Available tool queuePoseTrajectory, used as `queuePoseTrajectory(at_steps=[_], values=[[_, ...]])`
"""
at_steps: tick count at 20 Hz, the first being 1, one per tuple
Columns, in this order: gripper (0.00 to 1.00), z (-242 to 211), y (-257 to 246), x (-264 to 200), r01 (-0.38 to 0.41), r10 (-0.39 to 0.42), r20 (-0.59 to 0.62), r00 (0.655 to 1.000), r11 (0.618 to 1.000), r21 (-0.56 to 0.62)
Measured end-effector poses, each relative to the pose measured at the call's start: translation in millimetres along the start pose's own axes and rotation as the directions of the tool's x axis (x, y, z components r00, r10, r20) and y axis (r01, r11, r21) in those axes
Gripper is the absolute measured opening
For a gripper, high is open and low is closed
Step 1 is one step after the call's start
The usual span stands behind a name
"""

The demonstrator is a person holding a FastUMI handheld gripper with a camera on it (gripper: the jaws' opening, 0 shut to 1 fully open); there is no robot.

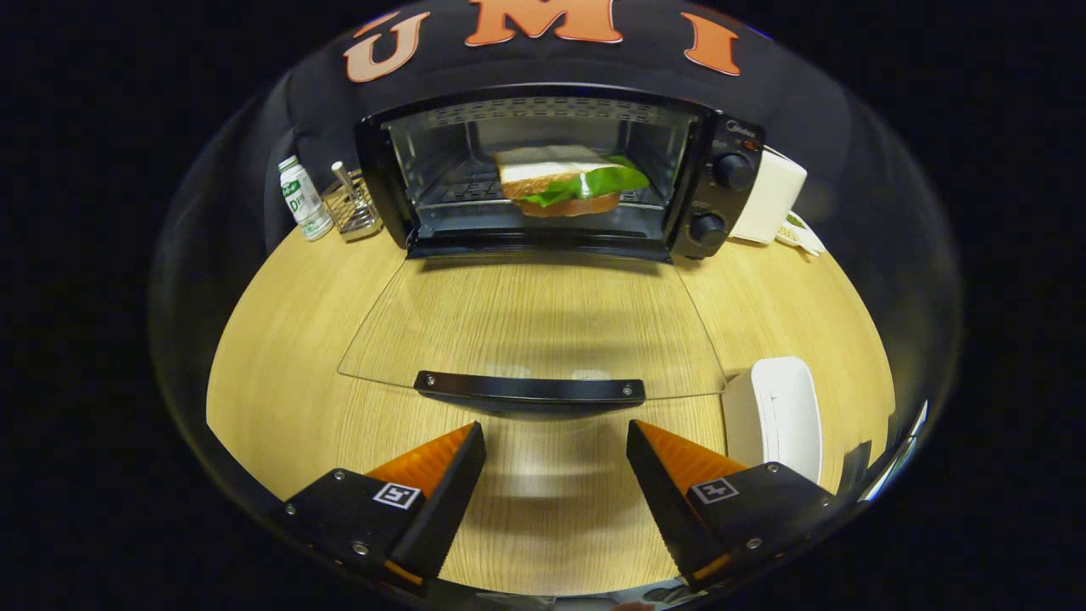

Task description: Open the toaster oven, put the food inside, and close the toaster oven door.

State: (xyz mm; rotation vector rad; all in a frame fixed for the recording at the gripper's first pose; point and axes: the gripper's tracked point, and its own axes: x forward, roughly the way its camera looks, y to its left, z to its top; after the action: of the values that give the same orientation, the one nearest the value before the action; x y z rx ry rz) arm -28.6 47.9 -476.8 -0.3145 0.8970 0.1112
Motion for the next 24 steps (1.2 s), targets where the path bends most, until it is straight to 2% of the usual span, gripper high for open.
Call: queuePoseTrajectory(at_steps=[7,12,16,24], values=[[1.0,-2,3,21,0.005,-0.005,-0.034,0.999,1.0,-0.007],[1.0,12,5,8,-0.013,0.013,0.004,1.0,1.0,-0.001],[1.0,39,11,-11,-0.047,0.045,0.061,0.997,0.998,0.036],[1.0,109,17,-33,-0.031,0.038,0.163,0.986,0.998,-0.048]])
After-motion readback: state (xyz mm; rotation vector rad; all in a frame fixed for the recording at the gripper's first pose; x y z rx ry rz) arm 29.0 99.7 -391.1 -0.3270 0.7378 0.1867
